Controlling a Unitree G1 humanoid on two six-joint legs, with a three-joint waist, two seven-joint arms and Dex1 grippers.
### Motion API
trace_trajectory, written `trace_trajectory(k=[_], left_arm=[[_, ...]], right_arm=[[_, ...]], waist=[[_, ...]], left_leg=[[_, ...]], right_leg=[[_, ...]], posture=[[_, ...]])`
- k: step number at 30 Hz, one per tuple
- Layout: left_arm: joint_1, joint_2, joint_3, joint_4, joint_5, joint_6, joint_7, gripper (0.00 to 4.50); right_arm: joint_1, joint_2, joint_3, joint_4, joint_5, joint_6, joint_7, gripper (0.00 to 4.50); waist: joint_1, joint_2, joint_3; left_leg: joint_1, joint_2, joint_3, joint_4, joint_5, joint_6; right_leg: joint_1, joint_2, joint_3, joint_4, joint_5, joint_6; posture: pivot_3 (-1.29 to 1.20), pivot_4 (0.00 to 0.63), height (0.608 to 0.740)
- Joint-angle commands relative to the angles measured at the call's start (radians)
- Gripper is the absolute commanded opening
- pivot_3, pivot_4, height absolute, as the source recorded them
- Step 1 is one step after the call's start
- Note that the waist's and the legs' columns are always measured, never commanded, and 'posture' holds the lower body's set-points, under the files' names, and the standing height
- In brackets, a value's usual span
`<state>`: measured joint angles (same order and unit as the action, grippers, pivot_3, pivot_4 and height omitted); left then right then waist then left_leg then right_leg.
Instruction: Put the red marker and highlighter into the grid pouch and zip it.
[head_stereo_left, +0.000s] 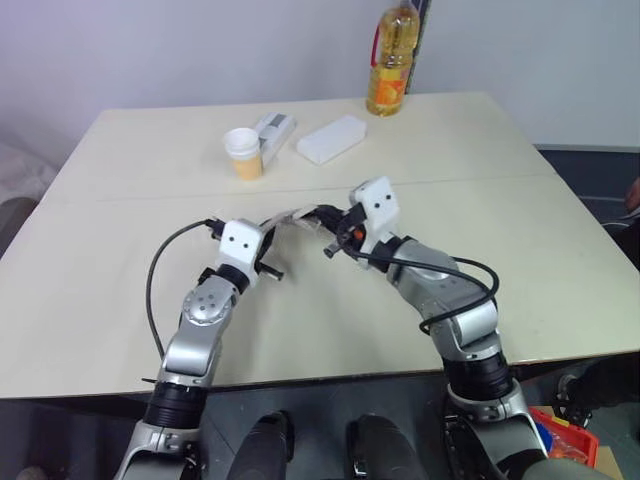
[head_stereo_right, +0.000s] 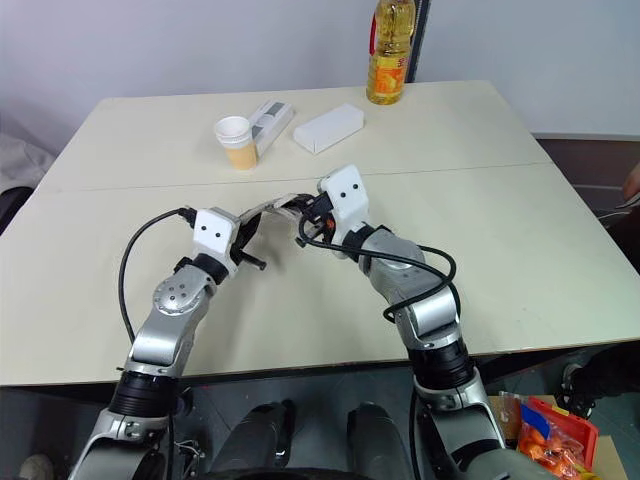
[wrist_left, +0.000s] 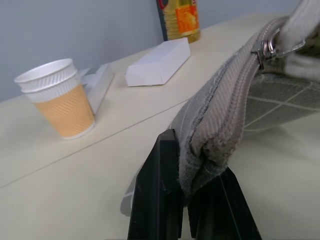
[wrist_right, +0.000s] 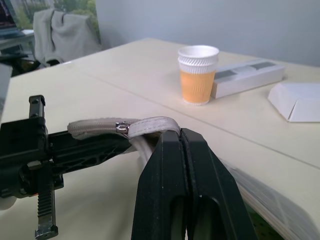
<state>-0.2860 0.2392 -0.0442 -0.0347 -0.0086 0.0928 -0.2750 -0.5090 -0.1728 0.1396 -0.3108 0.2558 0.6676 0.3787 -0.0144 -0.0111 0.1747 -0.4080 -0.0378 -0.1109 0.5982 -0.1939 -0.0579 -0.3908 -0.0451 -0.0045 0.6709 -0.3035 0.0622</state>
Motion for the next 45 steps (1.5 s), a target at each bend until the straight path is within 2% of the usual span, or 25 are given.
trace_trajectory(k=[1,21,28,29,31,32,37,38,39,45], left_arm=[[-0.005,0.025,0.043,0.012,0.012,-0.045,0.021,0.00],[0.050,0.111,0.075,0.037,-0.005,-0.112,-0.005,0.00],[0.076,0.138,0.067,0.037,-0.024,-0.113,-0.059,0.00],[0.086,0.145,0.066,0.034,-0.034,-0.101,-0.081,0.00],[0.104,0.154,0.075,0.027,-0.068,-0.070,-0.113,0.72],[0.112,0.157,0.083,0.022,-0.081,-0.059,-0.121,1.06],[0.185,0.192,0.132,-0.027,-0.158,0.021,-0.185,3.71],[0.202,0.198,0.147,-0.038,-0.176,0.041,-0.192,4.23],[0.221,0.203,0.169,-0.050,-0.197,0.054,-0.197,4.47],[0.273,0.225,0.247,-0.080,-0.251,0.122,-0.199,4.47]], right_arm=[[-0.001,-0.017,-0.050,-0.064,0.005,-0.020,-0.017,0.01],[0.065,-0.199,-0.156,0.057,-0.110,-0.076,-0.081,0.01],[0.094,-0.230,-0.124,0.054,-0.111,-0.065,-0.035,0.01],[0.106,-0.252,-0.108,0.040,-0.101,-0.060,0.007,0.26],[0.126,-0.279,-0.101,0.016,-0.072,-0.044,0.066,0.88],[0.136,-0.289,-0.104,0.006,-0.062,-0.042,0.084,1.35],[0.208,-0.367,-0.148,-0.037,-0.024,-0.062,0.178,4.04],[0.221,-0.382,-0.161,-0.038,-0.018,-0.068,0.191,4.05],[0.238,-0.400,-0.181,-0.040,-0.002,-0.069,0.210,4.05],[0.308,-0.454,-0.263,-0.034,0.054,-0.090,0.278,4.05]], waist=[[0.000,0.000,0.000],[-0.001,0.000,0.000],[0.000,0.000,0.000],[0.000,0.000,0.000],[0.000,0.000,0.000],[-0.002,0.000,0.000],[-0.001,0.000,0.000],[0.000,0.000,0.000],[0.000,0.000,0.000],[0.003,0.000,0.000]], left_leg=[[0.000,0.000,0.000,0.000,0.000,0.000],[0.000,0.000,0.001,0.000,0.000,0.000],[0.000,0.000,0.001,0.000,0.000,0.000],[0.000,0.000,0.001,0.000,0.000,0.000],[0.000,0.000,0.001,-0.001,0.000,0.000],[0.000,0.000,0.001,-0.001,0.000,0.000],[0.000,0.000,0.000,-0.001,0.000,0.000],[0.000,0.000,0.000,-0.001,0.000,0.000],[0.000,0.000,0.000,-0.001,0.000,0.000],[0.000,0.000,0.000,-0.001,0.000,0.000]], right_leg=[[0.000,0.000,0.000,0.000,0.000,0.000],[0.000,0.000,0.000,0.000,0.000,0.000],[0.000,0.000,0.000,0.000,0.000,0.000],[0.000,0.000,0.000,0.000,0.000,0.000],[0.000,0.000,0.000,-0.001,0.000,0.000],[0.000,-0.001,0.000,-0.001,0.000,0.000],[0.000,0.000,0.000,-0.001,0.000,0.000],[0.000,0.000,0.000,-0.001,0.000,0.000],[0.001,-0.001,0.000,-0.001,0.000,0.000],[0.001,-0.001,0.000,-0.003,0.000,0.000]], posture=[[0.00,0.150,0.740],[0.00,0.150,0.740],[0.00,0.150,0.740],[0.00,0.150,0.740],[0.00,0.150,0.740],[0.00,0.150,0.740],[0.00,0.150,0.740],[0.00,0.150,0.740],[0.00,0.150,0.740],[0.00,0.150,0.740]])
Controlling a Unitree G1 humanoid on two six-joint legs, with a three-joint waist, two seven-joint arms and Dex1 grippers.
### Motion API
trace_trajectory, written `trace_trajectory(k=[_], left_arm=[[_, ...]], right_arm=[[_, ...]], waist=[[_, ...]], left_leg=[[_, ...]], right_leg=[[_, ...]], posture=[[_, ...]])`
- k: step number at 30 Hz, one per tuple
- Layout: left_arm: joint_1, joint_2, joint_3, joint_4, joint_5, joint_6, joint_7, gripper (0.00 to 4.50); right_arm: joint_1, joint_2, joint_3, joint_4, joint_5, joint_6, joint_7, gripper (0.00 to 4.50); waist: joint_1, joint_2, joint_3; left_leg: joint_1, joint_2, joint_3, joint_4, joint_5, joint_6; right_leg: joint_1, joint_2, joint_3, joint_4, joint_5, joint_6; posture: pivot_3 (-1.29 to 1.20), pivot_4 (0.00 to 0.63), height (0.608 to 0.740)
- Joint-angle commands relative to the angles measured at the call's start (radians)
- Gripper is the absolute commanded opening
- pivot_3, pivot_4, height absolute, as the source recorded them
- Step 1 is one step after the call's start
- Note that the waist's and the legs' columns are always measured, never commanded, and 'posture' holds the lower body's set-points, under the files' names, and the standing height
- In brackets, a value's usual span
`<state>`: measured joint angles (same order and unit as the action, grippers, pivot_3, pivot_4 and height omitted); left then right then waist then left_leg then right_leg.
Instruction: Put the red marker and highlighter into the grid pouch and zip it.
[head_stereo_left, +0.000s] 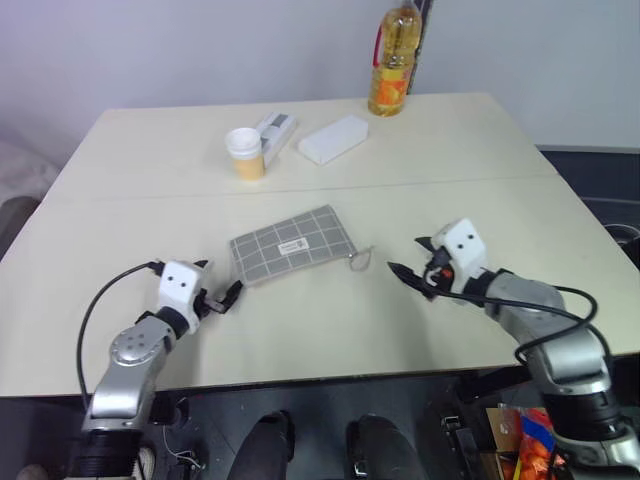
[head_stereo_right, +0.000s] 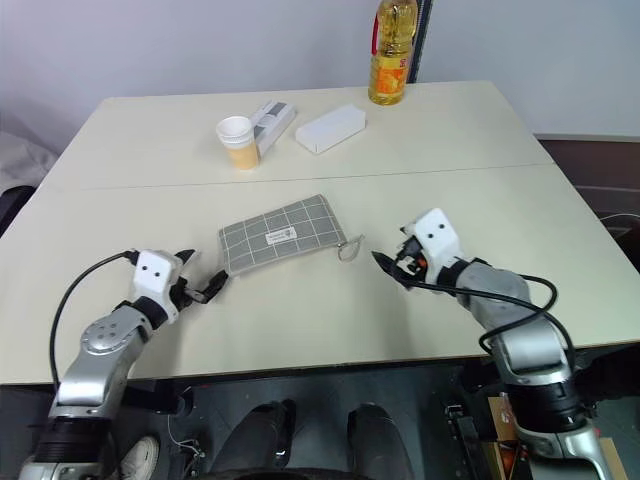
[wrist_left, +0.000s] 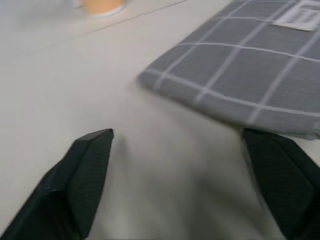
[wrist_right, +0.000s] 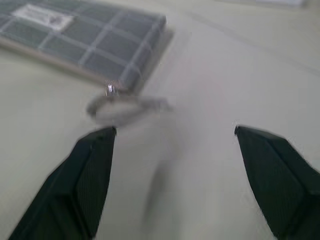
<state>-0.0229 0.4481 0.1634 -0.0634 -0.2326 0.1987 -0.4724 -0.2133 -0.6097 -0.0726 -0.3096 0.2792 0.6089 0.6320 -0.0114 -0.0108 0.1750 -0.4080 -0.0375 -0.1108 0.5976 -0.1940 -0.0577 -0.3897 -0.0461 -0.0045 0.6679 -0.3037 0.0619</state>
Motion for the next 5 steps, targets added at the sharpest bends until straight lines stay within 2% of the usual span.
trace_trajectory(k=[1,5], left_arm=[[0.018,0.020,0.044,-0.054,-0.023,0.021,-0.002,4.47],[0.037,0.034,0.049,-0.061,-0.012,0.010,-0.004,4.47]], right_arm=[[0.023,-0.024,-0.060,-0.027,0.031,-0.041,0.033,4.05],[0.034,-0.029,-0.068,0.008,0.024,-0.065,0.036,4.05]], waist=[[0.000,0.000,0.000],[0.000,0.000,0.000]], left_leg=[[0.000,0.000,0.000,0.000,0.000,0.000],[0.000,0.000,0.000,0.000,0.000,0.000]], right_leg=[[0.000,0.000,0.000,0.000,0.000,0.000],[0.000,0.000,0.000,-0.001,0.000,0.000]], posture=[[0.00,0.150,0.740],[0.00,0.150,0.740]])
